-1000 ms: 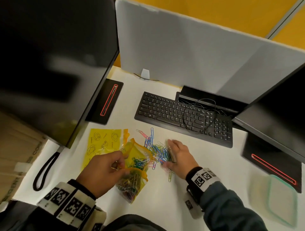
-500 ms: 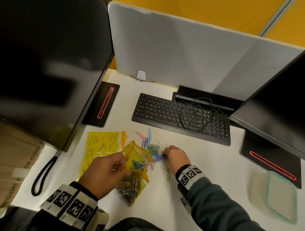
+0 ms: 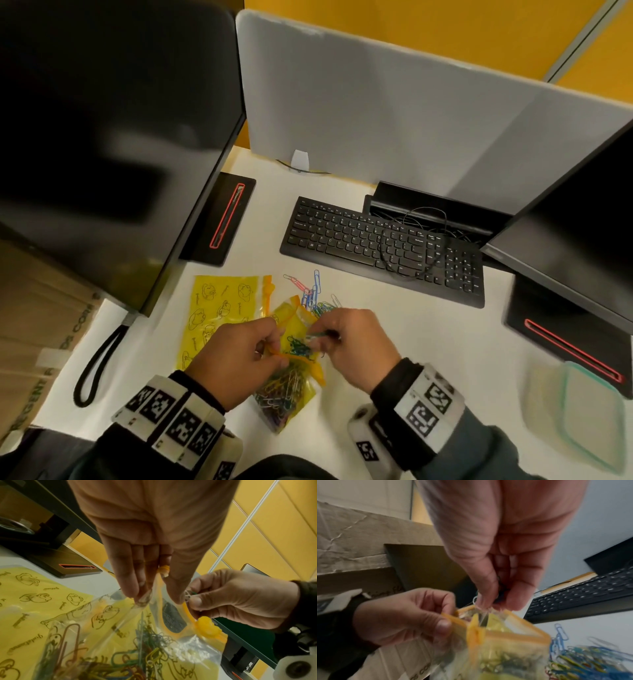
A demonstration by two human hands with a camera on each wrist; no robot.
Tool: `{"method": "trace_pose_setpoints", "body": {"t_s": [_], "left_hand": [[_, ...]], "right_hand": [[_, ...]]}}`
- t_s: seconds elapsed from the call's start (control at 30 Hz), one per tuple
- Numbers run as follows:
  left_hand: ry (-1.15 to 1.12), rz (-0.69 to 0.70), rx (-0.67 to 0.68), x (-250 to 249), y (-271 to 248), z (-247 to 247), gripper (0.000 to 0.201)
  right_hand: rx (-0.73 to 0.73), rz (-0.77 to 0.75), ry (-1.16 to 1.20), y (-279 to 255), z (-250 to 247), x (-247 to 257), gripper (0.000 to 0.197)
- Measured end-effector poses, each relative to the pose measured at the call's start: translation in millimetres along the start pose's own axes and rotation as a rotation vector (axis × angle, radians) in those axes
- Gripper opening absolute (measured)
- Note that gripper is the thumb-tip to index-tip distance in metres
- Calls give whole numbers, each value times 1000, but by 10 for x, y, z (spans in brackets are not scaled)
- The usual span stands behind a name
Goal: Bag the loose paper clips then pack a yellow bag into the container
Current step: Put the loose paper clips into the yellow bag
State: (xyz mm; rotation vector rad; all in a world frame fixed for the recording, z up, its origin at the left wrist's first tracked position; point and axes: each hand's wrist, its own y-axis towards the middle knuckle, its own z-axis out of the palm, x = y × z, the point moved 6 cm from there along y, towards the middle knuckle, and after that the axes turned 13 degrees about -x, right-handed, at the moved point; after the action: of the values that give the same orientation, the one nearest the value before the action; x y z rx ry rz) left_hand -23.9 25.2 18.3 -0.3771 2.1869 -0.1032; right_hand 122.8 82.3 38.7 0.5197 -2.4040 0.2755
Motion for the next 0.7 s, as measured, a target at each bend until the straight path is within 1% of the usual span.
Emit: {"method": "trace_pose_setpoints", "body": {"t_s": [0.07,0.17,0.2,0.23,0.3,0.33,0.37,0.43,0.57,0.67,0.7], "left_hand": [[10,11,3,-21,-3,-2,18],[-7,8,-2,-22,-5,-20,17],[-18,4,-5,-9,-7,-26,18],[-29,2,-10,4,-11,-36,21],[-44,1,-16,22,-22,-58,26],[-48,2,-20,35,-25,-65,26],[-50,0,-25,49,-24,-70,25],[-56,-5,-35,82,-15,-70,24],[-63,-13,-38,114,13,-44,25],[-77,-23,-35,115,20,-51,26],[-79,-24,-32,113,19,-54,25]], "right_hand": [[24,32,-4,15,72,11,30],[-127,206,89,62,-106,-286,38],[-138,259,40,40,-144,-467,45],[-87,313,-59,-13,-134,-663,57],[93,404,-237,-199,-21,-1005,84],[144,433,-262,-283,44,-1116,91],[147,446,-258,-332,88,-1188,93],[79,437,-225,-302,129,-1255,88],[-35,407,-152,-4,210,-1195,60],[-52,304,-192,213,268,-1049,36],[-52,283,-197,256,261,-1006,31]]}}
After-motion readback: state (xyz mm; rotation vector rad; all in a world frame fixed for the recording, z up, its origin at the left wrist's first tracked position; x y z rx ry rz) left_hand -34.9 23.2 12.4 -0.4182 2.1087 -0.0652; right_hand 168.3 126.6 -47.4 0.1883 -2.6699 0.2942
